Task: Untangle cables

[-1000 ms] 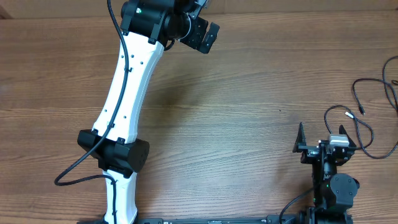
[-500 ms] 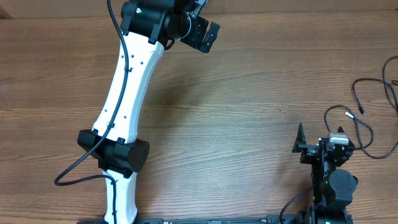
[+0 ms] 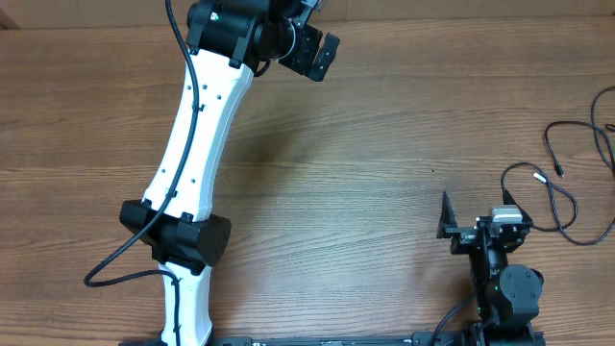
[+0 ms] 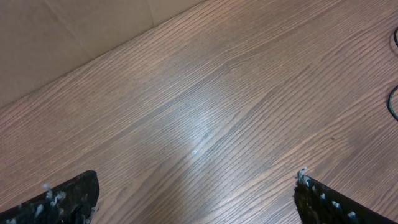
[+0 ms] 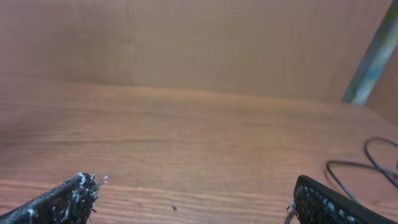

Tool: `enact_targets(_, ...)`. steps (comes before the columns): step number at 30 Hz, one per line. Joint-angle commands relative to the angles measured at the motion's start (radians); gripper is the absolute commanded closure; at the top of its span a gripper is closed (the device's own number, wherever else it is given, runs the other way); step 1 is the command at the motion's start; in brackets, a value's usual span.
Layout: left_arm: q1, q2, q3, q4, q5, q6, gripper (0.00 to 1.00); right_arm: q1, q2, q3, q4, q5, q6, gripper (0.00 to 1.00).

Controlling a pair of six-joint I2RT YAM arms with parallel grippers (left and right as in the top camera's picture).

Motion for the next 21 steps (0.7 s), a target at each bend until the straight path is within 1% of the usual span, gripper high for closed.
enact_targets(1, 0.001, -0.012, 0.018, -0.003, 0.002, 0.026, 0.0, 0.008, -0.042, -0.011, 0.004, 0.003, 0.011, 0.0)
enact_targets(3, 0.001, -0.012, 0.018, -0.003, 0.002, 0.026, 0.0, 0.008, -0.061, -0.011, 0.005, 0.003, 0.011, 0.0)
enact_targets(21, 0.001, -0.012, 0.018, -0.011, 0.002, 0.026, 0.0, 0.008, -0.06, -0.011, 0.005, 0.003, 0.011, 0.0)
